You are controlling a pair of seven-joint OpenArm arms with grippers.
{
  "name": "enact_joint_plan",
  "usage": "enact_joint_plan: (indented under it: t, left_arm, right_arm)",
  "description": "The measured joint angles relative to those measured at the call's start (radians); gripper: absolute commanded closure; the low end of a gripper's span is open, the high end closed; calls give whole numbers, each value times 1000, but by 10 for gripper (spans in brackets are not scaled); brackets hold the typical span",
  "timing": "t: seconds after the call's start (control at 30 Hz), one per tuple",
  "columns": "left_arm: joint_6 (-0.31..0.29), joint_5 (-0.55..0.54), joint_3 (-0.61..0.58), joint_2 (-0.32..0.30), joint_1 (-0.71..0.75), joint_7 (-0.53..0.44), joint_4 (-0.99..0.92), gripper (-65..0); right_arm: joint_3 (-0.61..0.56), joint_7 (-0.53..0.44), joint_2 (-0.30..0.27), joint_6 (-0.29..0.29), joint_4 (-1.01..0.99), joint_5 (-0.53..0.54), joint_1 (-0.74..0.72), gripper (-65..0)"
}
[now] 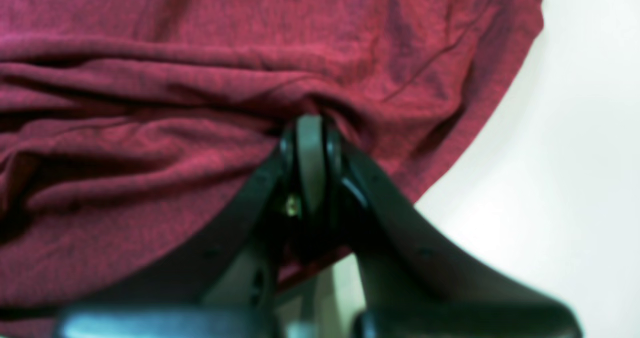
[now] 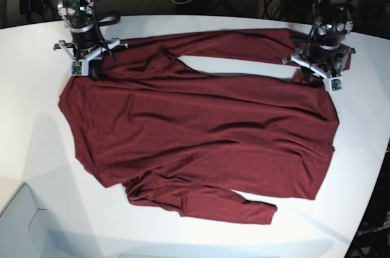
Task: Layout the t-shirt on the table in an organized manner, then fold the t-shirt properly
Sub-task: 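Release the sleeve and regrasp the shirt shoulder with the left gripper, then drag the shirt shoulder with the left gripper away from the right gripper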
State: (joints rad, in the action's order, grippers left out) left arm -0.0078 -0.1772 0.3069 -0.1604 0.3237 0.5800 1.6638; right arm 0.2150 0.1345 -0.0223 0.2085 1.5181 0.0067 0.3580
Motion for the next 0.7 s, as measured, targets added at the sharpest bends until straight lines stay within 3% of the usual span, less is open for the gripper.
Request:
enact_joint_plan:
  t: [0.23,0.37,0.7]
  left_arm:
    - [0,0,2,0,-1,-8,8,-239]
    - [0,0,-1,34,-18,-3,6,-239]
    - [1,8,-65,22,-40,-8,-58,-239]
  right_arm:
    - [0,0,0,0,0,0,0,0]
    - [0,0,0,0,0,0,-3,0]
    - [0,7,-1,0,-5,0,-14,0]
